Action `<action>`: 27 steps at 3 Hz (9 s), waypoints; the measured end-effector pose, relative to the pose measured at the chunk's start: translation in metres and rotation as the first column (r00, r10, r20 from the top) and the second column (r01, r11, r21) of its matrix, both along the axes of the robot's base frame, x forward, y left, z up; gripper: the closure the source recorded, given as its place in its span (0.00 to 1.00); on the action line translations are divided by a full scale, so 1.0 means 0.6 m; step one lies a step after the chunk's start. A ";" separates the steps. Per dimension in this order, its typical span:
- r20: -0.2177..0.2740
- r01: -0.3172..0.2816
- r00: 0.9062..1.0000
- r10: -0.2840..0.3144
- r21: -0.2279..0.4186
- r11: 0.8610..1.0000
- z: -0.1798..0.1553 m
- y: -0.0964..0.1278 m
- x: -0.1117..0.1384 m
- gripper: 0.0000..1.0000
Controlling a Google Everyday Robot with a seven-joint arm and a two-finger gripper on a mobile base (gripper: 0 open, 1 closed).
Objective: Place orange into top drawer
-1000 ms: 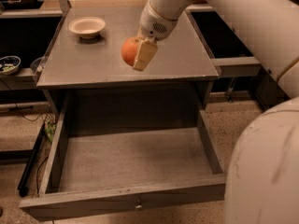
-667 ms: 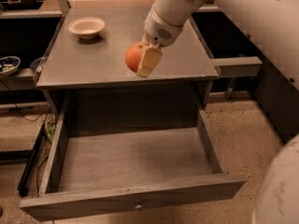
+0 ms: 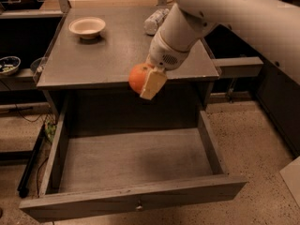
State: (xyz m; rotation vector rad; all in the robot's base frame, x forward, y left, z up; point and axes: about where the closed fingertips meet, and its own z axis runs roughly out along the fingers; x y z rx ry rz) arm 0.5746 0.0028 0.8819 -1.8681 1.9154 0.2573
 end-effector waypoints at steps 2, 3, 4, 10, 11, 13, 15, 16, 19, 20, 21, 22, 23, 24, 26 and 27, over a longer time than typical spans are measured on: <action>-0.015 0.004 1.000 -0.004 0.011 1.000 -0.083 0.005 -0.017 1.00; -0.022 0.023 1.000 -0.023 0.003 1.000 -0.138 0.003 -0.007 1.00; -0.022 0.023 1.000 -0.023 0.003 1.000 -0.138 0.003 -0.007 1.00; -0.149 0.156 0.976 -0.157 -0.022 0.988 -0.316 -0.010 -0.059 1.00; -0.149 0.156 0.976 -0.157 -0.022 0.988 -0.316 -0.010 -0.059 1.00; -0.195 0.201 0.959 -0.206 -0.047 0.978 -0.376 -0.011 -0.072 1.00; -0.175 0.234 0.955 -0.238 -0.044 0.971 -0.409 -0.006 -0.083 1.00; -0.170 0.241 0.954 -0.245 -0.048 0.969 -0.420 -0.003 -0.087 1.00; -0.184 0.223 0.954 -0.237 -0.091 0.971 -0.460 0.006 -0.100 1.00; -0.199 0.217 0.953 -0.230 -0.087 0.972 -0.471 0.009 -0.102 1.00; -0.203 0.216 0.953 -0.227 -0.073 0.974 -0.471 0.010 -0.103 1.00; -0.203 0.216 0.953 -0.227 -0.073 0.974 -0.469 0.010 -0.103 1.00; -0.216 0.218 0.950 -0.225 -0.057 0.974 -0.472 0.011 -0.107 1.00; -0.216 0.217 0.950 -0.225 -0.057 0.974 -0.471 0.011 -0.107 0.84; -0.216 0.217 0.950 -0.225 -0.057 0.974 -0.471 0.011 -0.107 0.38; -0.216 0.217 0.950 -0.225 -0.057 0.974 -0.471 0.011 -0.107 0.15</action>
Offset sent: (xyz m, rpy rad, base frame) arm -0.0136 0.0013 -0.0686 0.0148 0.0293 -0.0111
